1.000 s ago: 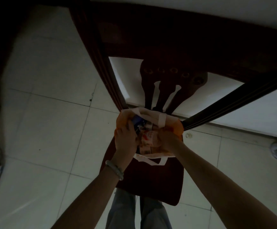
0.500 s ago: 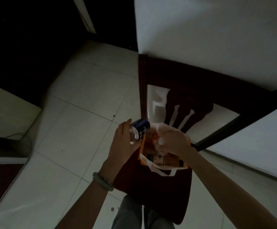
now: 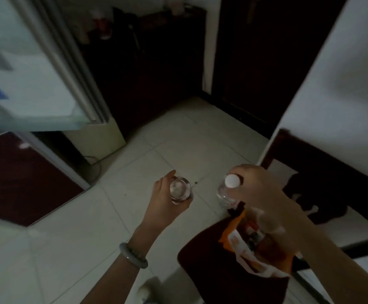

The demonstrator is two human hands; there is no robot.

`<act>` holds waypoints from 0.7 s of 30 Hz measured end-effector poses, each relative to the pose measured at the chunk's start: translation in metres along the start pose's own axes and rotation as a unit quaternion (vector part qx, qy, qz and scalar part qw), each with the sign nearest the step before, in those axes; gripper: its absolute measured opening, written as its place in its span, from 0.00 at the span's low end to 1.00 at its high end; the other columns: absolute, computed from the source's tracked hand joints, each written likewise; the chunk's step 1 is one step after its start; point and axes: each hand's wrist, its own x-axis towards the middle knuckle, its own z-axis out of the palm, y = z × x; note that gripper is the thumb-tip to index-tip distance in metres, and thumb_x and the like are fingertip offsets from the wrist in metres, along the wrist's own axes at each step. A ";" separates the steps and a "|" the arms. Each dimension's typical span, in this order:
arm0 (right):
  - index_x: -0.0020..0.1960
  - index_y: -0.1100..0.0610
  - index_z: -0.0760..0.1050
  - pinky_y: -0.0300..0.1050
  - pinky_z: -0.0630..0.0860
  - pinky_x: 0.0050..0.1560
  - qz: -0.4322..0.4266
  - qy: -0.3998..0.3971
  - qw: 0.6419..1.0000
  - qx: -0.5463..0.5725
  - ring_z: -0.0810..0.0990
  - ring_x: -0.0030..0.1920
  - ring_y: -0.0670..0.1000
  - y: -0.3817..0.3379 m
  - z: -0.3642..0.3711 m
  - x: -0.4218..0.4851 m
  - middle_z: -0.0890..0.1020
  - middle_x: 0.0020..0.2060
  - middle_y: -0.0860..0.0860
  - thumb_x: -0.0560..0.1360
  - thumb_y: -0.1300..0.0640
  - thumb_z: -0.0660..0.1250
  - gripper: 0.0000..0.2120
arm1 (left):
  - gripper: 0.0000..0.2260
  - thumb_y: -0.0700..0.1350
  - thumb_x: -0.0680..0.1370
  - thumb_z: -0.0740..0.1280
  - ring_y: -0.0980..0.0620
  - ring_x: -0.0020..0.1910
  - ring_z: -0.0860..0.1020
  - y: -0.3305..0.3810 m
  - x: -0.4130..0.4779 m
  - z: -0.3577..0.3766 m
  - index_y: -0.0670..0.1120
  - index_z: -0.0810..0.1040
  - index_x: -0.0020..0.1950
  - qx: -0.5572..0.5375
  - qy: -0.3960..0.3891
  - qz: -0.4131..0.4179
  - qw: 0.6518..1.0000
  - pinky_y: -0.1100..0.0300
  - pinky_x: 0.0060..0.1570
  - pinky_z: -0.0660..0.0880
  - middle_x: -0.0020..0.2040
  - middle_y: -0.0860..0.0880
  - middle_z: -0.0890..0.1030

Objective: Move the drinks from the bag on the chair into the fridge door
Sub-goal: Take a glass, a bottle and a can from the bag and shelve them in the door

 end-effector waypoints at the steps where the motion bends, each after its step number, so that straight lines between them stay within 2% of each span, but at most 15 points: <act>1: 0.39 0.62 0.78 0.46 0.75 0.36 -0.016 0.001 1.000 0.005 0.79 0.36 0.54 -0.019 0.005 0.006 0.81 0.34 0.55 0.64 0.56 0.74 0.10 | 0.35 0.46 0.65 0.78 0.54 0.57 0.67 -0.007 -0.004 -0.019 0.44 0.66 0.67 -0.004 0.013 -0.010 1.000 0.60 0.54 0.65 0.55 0.56 0.70; 3: 0.39 0.61 0.78 0.49 0.77 0.37 -0.035 -0.001 0.999 0.017 0.79 0.36 0.53 -0.059 0.018 0.015 0.81 0.34 0.54 0.63 0.57 0.74 0.09 | 0.35 0.46 0.64 0.78 0.55 0.57 0.67 -0.024 -0.014 -0.058 0.45 0.66 0.67 -0.004 0.033 -0.024 0.999 0.62 0.54 0.65 0.54 0.58 0.68; 6: 0.38 0.58 0.77 0.50 0.78 0.38 -0.054 -0.017 0.998 0.028 0.79 0.36 0.51 -0.121 0.045 0.023 0.81 0.34 0.52 0.63 0.55 0.73 0.09 | 0.33 0.46 0.64 0.79 0.53 0.55 0.69 -0.055 -0.031 -0.118 0.42 0.69 0.64 0.019 0.064 -0.030 0.997 0.62 0.53 0.65 0.53 0.55 0.71; 11: 0.34 0.56 0.75 0.52 0.76 0.36 -0.083 -0.061 0.993 0.053 0.78 0.34 0.52 -0.227 0.099 0.031 0.79 0.30 0.51 0.61 0.53 0.73 0.09 | 0.31 0.50 0.63 0.78 0.47 0.55 0.74 -0.118 -0.061 -0.213 0.41 0.73 0.61 0.125 0.040 0.010 0.991 0.64 0.55 0.64 0.56 0.46 0.77; 16: 0.35 0.54 0.77 0.48 0.74 0.33 -0.121 -0.103 0.984 0.084 0.78 0.34 0.49 -0.319 0.139 0.033 0.81 0.31 0.50 0.61 0.54 0.74 0.07 | 0.31 0.49 0.62 0.79 0.47 0.54 0.73 -0.161 -0.087 -0.294 0.42 0.74 0.61 0.149 0.067 -0.003 0.987 0.66 0.53 0.63 0.55 0.46 0.78; 21: 0.39 0.54 0.80 0.46 0.76 0.35 -0.159 -0.126 0.974 0.099 0.80 0.36 0.45 -0.387 0.170 0.048 0.82 0.33 0.48 0.61 0.54 0.75 0.08 | 0.32 0.53 0.61 0.78 0.47 0.52 0.75 -0.198 -0.093 -0.359 0.43 0.74 0.61 0.182 0.091 -0.013 0.979 0.61 0.53 0.68 0.55 0.47 0.79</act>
